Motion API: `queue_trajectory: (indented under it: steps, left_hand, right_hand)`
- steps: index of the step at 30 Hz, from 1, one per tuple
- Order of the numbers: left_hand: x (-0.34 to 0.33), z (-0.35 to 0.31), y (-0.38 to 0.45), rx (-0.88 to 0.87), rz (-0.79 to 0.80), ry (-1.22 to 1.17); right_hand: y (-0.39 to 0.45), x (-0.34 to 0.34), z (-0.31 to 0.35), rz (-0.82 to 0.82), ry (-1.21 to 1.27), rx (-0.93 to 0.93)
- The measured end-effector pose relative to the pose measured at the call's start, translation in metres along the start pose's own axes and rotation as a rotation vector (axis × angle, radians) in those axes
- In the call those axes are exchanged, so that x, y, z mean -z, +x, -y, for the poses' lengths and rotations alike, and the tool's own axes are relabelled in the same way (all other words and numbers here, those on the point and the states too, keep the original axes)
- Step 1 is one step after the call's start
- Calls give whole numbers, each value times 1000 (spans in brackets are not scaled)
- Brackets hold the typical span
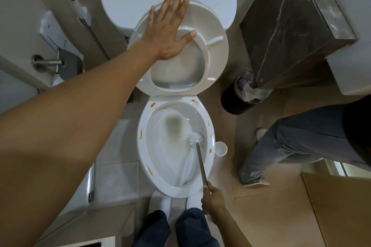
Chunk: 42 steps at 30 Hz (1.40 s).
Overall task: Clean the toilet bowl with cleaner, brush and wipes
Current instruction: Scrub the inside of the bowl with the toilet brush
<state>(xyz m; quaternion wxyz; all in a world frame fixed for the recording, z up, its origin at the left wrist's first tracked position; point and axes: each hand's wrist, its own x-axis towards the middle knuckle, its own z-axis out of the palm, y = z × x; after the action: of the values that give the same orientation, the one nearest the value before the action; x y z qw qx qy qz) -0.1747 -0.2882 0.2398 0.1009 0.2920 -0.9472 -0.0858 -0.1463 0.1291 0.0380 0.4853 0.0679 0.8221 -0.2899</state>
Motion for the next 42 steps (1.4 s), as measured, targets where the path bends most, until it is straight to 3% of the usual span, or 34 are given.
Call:
queue_trajectory:
  steps: [4,10,14,19,25,32,42]
  left_hand:
    - [0,0,0,0,0,5]
    - [-1,0,1,2,-5,7]
    - [-1,1,1,-1,-14,15]
    - [-2,0,2,-1,-14,12]
    - [-4,1,1,1,-24,8]
    - [-3,1,2,1,-24,17]
    - [-1,1,1,-3,-18,-1]
  right_hand:
    - [27,0,55,30,-10,91]
    - [44,-40,115,85,-254,242]
    - [45,-41,101,173,-348,230]
    - [53,-35,106,26,-237,210]
    - [44,-47,96,146,-350,295]
    - [43,-42,94,16,-141,165]
    - [6,-20,-11,-71,-210,130]
